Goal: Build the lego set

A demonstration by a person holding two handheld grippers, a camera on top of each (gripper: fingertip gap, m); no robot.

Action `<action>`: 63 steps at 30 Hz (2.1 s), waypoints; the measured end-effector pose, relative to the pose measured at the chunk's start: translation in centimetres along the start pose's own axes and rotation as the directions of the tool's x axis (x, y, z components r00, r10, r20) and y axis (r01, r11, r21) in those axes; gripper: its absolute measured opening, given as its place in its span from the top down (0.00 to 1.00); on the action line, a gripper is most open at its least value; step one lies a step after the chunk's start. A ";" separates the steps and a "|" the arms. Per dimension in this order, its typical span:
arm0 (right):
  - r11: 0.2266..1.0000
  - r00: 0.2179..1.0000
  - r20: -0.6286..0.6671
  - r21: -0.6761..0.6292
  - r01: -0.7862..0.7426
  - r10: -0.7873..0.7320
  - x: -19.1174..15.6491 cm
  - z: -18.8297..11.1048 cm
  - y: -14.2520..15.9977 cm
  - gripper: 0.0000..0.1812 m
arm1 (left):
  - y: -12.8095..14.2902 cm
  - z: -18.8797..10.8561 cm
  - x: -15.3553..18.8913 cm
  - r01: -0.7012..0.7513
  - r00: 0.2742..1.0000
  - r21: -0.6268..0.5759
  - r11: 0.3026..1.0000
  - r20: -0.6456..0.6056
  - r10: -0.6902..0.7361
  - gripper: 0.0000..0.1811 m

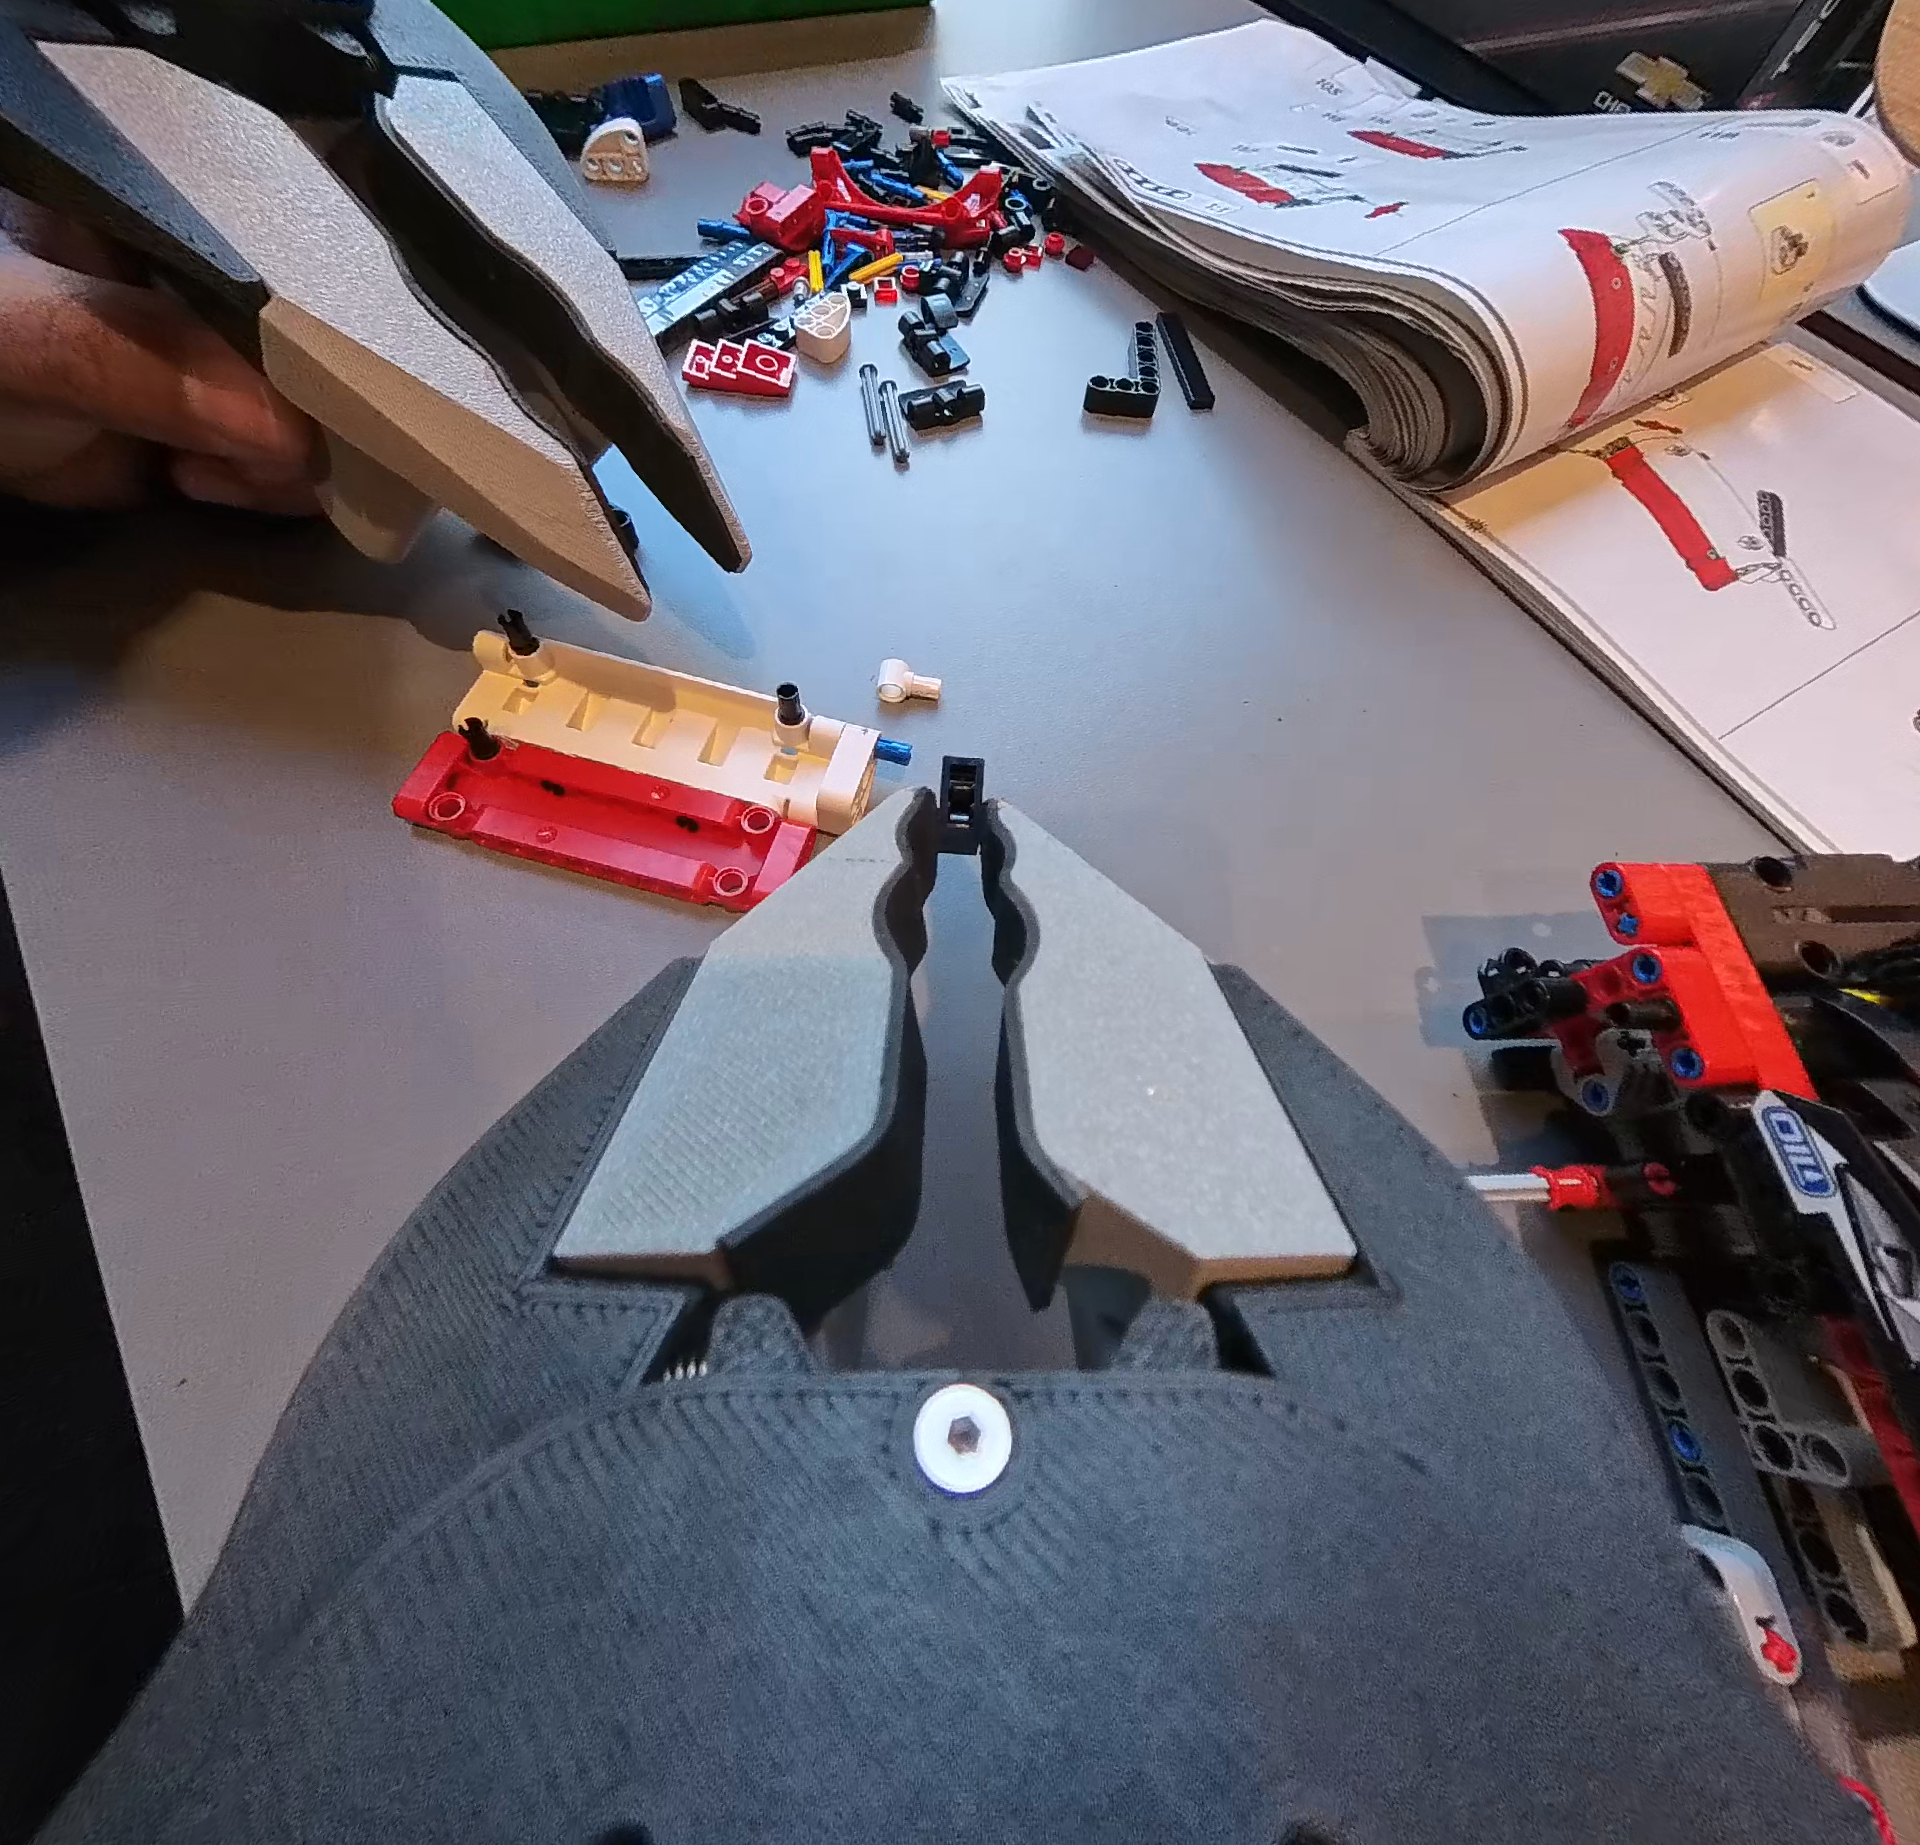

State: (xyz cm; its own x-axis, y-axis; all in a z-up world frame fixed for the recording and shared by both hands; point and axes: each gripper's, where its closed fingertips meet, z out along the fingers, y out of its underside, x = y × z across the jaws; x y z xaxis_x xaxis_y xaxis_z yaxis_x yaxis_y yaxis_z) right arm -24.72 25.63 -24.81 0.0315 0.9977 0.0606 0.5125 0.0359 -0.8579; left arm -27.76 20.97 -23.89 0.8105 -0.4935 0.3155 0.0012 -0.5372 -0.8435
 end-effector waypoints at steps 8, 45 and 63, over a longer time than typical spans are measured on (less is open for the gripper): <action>0.991 0.993 -0.057 0.090 -0.101 0.106 1.8 -0.9 -1.0 0.97 | 0.1 0.1 0.0 -0.002 1.000 -0.007 1.000 0.001 0.002 0.89; 0.612 0.557 0.469 0.042 -0.790 0.686 -2.7 -1.4 -3.6 0.97 | -0.7 0.3 2.3 -0.324 0.942 0.046 0.945 0.109 0.317 0.85; 0.618 0.595 0.432 0.105 -0.779 0.677 0.6 0.0 -3.5 0.97 | -1.4 -0.1 1.8 -0.238 0.970 0.095 0.967 0.066 0.232 0.87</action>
State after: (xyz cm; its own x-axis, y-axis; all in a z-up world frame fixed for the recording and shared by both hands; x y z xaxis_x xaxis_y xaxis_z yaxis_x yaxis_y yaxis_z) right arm -26.53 26.11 -21.80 -0.0052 0.6434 -0.7656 0.2020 -0.7491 -0.6309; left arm -26.32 20.75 -22.13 0.8254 -0.5586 0.0816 -0.1362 -0.3373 -0.9315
